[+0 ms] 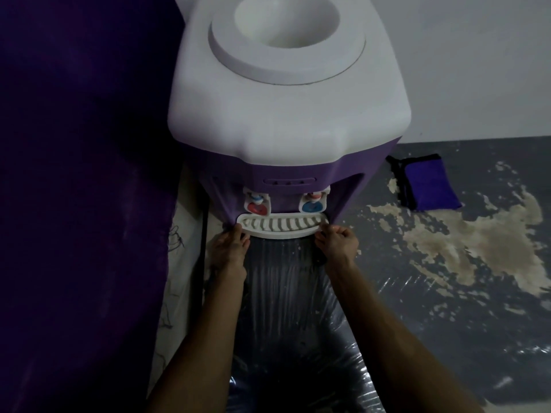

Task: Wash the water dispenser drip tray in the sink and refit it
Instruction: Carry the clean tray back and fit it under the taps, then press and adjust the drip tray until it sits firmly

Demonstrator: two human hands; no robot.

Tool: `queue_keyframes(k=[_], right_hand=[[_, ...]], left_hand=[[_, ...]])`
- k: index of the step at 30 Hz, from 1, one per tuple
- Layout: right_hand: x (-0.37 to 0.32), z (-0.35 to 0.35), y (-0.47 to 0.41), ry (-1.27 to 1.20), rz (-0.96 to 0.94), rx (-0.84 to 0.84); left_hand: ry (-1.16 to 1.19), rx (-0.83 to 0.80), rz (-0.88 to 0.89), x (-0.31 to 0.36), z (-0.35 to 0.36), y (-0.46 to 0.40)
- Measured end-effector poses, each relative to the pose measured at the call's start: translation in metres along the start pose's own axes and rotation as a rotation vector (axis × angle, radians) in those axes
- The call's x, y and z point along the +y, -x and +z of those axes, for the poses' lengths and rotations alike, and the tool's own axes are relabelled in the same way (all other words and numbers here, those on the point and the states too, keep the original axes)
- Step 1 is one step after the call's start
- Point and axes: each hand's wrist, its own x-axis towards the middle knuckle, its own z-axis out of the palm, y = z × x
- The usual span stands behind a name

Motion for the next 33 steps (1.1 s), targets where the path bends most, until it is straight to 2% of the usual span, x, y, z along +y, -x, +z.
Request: queue_keyframes(k=[10, 16, 25, 27, 30, 33], right_hand=[[-0.004, -0.003, -0.002, 0.091, -0.042, -0.063], [-0.009, -0.003, -0.004, 0.138, -0.024, -0.073], [-0.020, -0.009, 0.000, 0.270, -0.033, -0.079], [-0.022, -0.011, 0.002, 0.302, -0.035, -0.082], [-0.028, -0.019, 0.006, 0.423, -0.102, -0.092], [-0.039, -0.032, 0.013, 0.617, -0.239, -0.102]], left_hand=[[-0.132, 0.003, -0.018, 0.003, 0.000, 0.001], [-0.115, -0.026, -0.042, 0.004, -0.003, -0.002], [-0.213, 0.004, 0.103, 0.005, -0.010, 0.008], [-0.318, -0.016, 0.148, 0.007, -0.011, 0.013], [-0.672, -0.049, 0.323, 0.007, -0.017, 0.021], [-0.975, -0.156, 0.466, 0.007, -0.017, 0.043]])
